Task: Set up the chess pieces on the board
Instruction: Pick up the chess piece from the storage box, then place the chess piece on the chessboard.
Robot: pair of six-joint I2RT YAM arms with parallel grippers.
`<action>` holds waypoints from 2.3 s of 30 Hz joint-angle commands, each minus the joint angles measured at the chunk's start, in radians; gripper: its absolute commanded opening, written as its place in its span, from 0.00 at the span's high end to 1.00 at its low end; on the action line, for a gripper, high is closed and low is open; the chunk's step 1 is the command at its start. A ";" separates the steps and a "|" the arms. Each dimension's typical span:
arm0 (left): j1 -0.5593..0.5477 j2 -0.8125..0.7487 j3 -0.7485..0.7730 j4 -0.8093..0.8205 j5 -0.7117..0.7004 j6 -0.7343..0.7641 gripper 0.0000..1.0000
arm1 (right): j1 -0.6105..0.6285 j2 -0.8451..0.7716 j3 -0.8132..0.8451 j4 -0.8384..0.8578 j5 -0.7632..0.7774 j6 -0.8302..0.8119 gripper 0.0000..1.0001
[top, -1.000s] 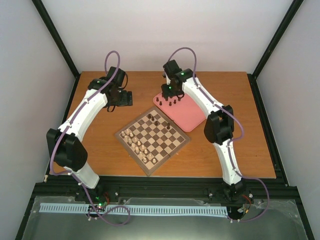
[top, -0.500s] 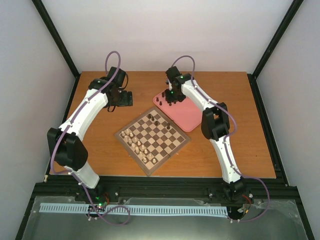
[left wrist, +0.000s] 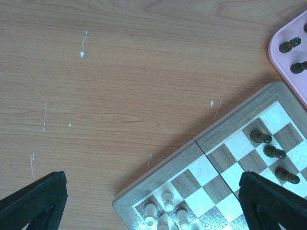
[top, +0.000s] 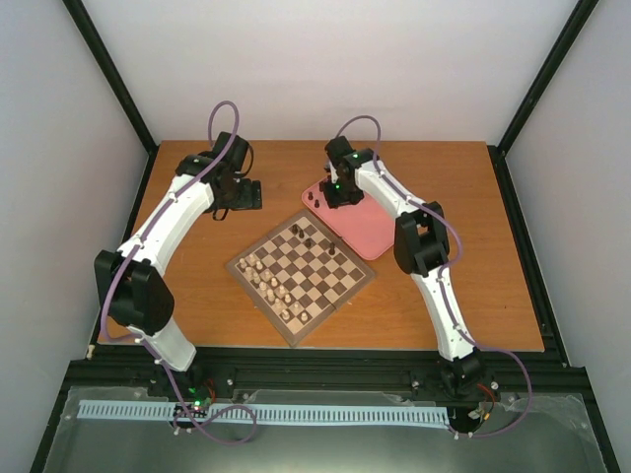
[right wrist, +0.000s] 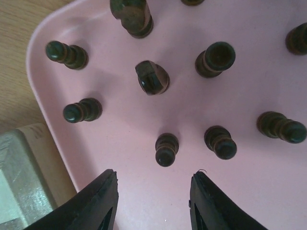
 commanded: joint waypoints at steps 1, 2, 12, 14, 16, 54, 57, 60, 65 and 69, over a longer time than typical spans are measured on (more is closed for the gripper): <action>0.009 0.012 0.041 -0.009 -0.006 0.005 0.00 | 0.004 0.038 0.018 -0.011 -0.002 -0.008 0.58; 0.009 0.012 0.041 -0.010 -0.006 0.006 0.00 | 0.004 0.041 0.017 -0.012 0.002 -0.008 0.59; 0.008 0.012 0.043 -0.012 -0.008 0.006 0.00 | 0.005 0.040 0.020 0.008 0.021 -0.009 0.62; 0.009 0.012 0.044 -0.012 -0.007 0.007 0.00 | 0.005 0.043 0.023 0.008 0.020 -0.010 0.63; 0.009 0.013 0.046 -0.013 -0.005 0.008 0.00 | 0.005 0.048 0.026 0.007 0.020 -0.010 0.64; 0.009 -0.017 0.007 0.009 0.001 0.000 0.00 | 0.103 -0.245 -0.200 -0.017 0.050 -0.023 0.97; 0.009 -0.020 0.001 0.014 0.004 0.002 0.00 | 0.140 -0.311 -0.287 -0.011 0.041 -0.020 0.97; 0.009 -0.023 -0.006 0.020 0.008 0.004 0.00 | 0.176 -0.372 -0.361 0.001 0.031 -0.018 0.97; 0.009 -0.027 -0.015 0.027 0.016 -0.001 0.00 | 0.238 -0.426 -0.467 0.034 0.021 -0.016 0.97; 0.008 -0.034 -0.025 0.029 0.017 -0.004 0.00 | 0.257 -0.442 -0.516 0.043 0.029 -0.009 0.97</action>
